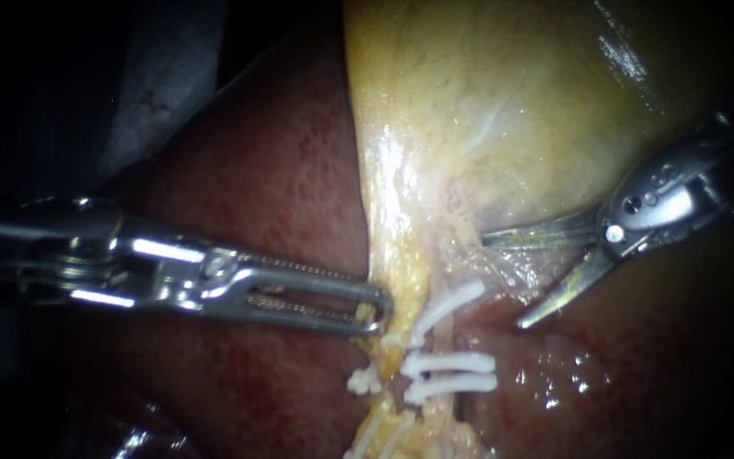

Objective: Go to the cutting position right tube

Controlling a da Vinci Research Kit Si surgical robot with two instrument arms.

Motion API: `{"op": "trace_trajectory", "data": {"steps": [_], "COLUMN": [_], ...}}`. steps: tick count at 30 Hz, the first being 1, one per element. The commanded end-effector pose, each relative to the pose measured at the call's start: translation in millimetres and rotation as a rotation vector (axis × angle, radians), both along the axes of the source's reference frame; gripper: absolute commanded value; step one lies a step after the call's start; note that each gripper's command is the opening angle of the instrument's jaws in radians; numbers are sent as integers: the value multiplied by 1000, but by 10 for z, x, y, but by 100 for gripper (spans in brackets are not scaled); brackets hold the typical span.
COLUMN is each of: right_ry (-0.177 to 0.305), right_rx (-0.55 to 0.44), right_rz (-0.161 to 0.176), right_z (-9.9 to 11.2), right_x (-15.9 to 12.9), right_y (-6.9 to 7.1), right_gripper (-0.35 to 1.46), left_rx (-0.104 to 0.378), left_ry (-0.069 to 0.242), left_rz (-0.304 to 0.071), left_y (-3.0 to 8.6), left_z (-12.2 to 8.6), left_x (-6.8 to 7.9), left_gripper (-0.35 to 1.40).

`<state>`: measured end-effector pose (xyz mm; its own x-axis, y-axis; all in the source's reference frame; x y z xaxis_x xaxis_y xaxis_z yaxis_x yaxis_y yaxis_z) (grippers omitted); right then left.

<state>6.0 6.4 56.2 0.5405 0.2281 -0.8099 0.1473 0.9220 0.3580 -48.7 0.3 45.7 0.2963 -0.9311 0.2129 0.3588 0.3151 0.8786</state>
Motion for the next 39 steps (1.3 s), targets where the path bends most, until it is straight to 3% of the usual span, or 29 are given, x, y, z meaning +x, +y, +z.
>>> {"op": "trace_trajectory", "data": {"steps": [1,9,17,21,26,32,39], "right_ry": [0,5,-42,-75,-113,-154,-167], "right_rx": [0,11,162,234,327,384,410], "right_rz": [0,-9,52,64,56,45,42], "right_z": [0,1,1,1,5,16,27], "right_x": [0,-1,-5,-6,-5,1,12], "right_y": [0,-4,-19,-27,-43,-58,-63], "right_gripper": [136,133,121,111,86,77,67], "left_rx": [0,2,4,5,5,9,11], "left_ry": [0,-3,-7,-7,-6,-2,-5], "left_rz": [0,3,7,5,-3,-11,-20], "left_y": [0,1,6,10,16,23,23], "left_z": [0,-2,-8,-14,-26,-44,-60], "left_x": [0,3,16,24,37,51,57], "left_gripper": [-35,-35,-35,-35,-35,-35,-35]}}
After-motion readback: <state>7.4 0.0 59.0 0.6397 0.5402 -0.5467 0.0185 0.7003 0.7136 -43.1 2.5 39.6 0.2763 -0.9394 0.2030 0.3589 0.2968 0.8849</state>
